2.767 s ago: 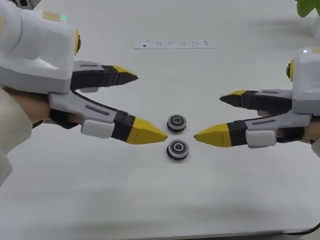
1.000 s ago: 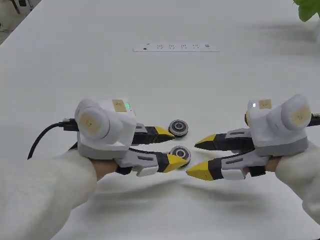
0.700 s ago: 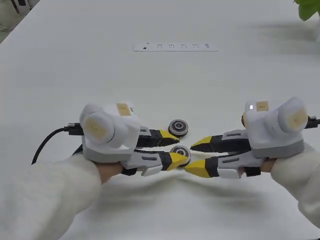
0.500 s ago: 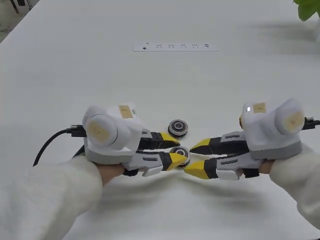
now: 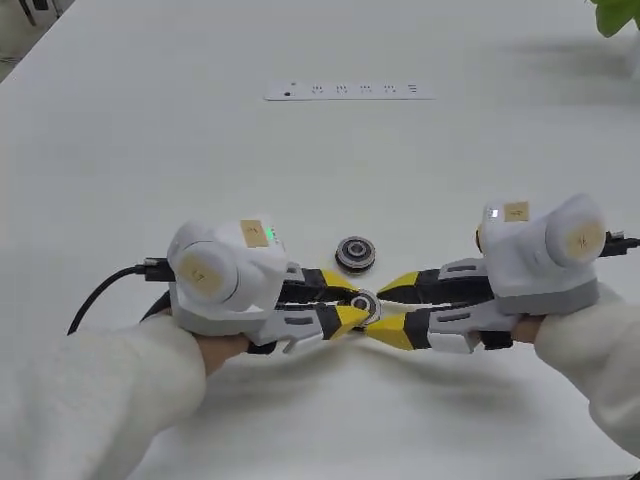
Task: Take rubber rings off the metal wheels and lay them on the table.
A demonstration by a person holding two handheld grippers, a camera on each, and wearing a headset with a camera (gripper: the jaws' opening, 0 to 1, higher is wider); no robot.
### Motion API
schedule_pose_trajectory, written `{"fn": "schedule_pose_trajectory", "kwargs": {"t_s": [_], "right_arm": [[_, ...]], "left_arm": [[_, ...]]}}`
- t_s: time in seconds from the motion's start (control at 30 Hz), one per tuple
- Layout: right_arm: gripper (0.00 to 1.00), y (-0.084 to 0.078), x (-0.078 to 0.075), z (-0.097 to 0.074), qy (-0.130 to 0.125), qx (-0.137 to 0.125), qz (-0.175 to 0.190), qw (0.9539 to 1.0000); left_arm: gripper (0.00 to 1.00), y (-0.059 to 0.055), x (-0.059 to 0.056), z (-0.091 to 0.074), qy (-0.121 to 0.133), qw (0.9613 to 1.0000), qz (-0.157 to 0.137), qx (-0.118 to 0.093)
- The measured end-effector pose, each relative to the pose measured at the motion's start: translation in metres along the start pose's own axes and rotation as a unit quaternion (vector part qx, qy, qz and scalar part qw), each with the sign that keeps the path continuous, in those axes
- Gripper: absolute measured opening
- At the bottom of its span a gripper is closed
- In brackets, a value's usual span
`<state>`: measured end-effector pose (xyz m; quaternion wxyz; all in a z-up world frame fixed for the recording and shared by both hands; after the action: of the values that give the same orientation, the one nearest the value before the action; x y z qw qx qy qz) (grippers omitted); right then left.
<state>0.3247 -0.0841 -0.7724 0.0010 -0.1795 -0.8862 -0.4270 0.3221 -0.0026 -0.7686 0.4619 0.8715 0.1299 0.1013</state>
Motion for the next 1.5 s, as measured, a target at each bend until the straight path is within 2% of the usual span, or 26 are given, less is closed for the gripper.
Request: {"fn": "schedule_pose_trajectory", "kwargs": {"t_s": [0.4,0.6,0.87,1.23,1.3,1.33,1.37,1.47,1.5], "right_arm": [[0.2,-0.001,0.002,0.002,-0.004,0.005,-0.016,0.9999],[0.18,-0.003,0.002,0.0,-0.002,0.01,-0.018,0.9998],[0.08,-0.008,0.0,-0.001,-0.008,0.025,-0.023,0.9994],[0.04,-0.007,0.0,-0.001,-0.008,0.031,-0.019,0.9993],[0.0,-0.01,-0.002,0.0,-0.019,0.04,-0.025,0.9987],[0.0,-0.011,0.0,0.002,-0.013,0.047,-0.025,0.9985],[0.0,-0.01,0.0,0.002,-0.016,0.048,-0.033,0.9982],[0.0,-0.007,0.001,-0.002,-0.012,0.046,-0.028,0.9985],[0.05,-0.007,0.001,-0.003,-0.012,0.045,-0.028,0.9985]], "left_arm": [[0.14,-0.003,0.0,-0.002,-0.011,0.9994,-0.028,-0.018],[0.14,-0.003,-0.001,-0.002,-0.012,0.9993,-0.029,-0.019],[0.14,-0.003,-0.001,-0.002,-0.011,0.9993,-0.031,-0.02],[0.14,-0.003,-0.001,-0.003,-0.01,0.9992,-0.033,-0.019],[0.14,-0.003,-0.001,-0.003,-0.011,0.9992,-0.033,-0.019],[0.14,-0.003,-0.001,-0.003,-0.012,0.9992,-0.032,-0.019],[0.14,-0.003,-0.002,-0.003,-0.013,0.9993,-0.031,-0.018],[0.14,-0.003,-0.002,-0.003,-0.015,0.9993,-0.029,-0.019],[0.14,-0.003,-0.002,-0.004,-0.015,0.9993,-0.028,-0.019]]}}
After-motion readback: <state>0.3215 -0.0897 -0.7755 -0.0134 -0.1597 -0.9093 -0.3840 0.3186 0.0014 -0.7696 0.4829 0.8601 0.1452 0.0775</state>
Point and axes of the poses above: the centre of the closed fingertips' face, and the gripper's own axes: z roughly forward along the fingers, x roughly to its left, y roughly out of its top, the point moved 5 cm from there along -z, roughly backward along the fingers, and after that the axes turned 8 degrees about x, right-handed, at the moved point
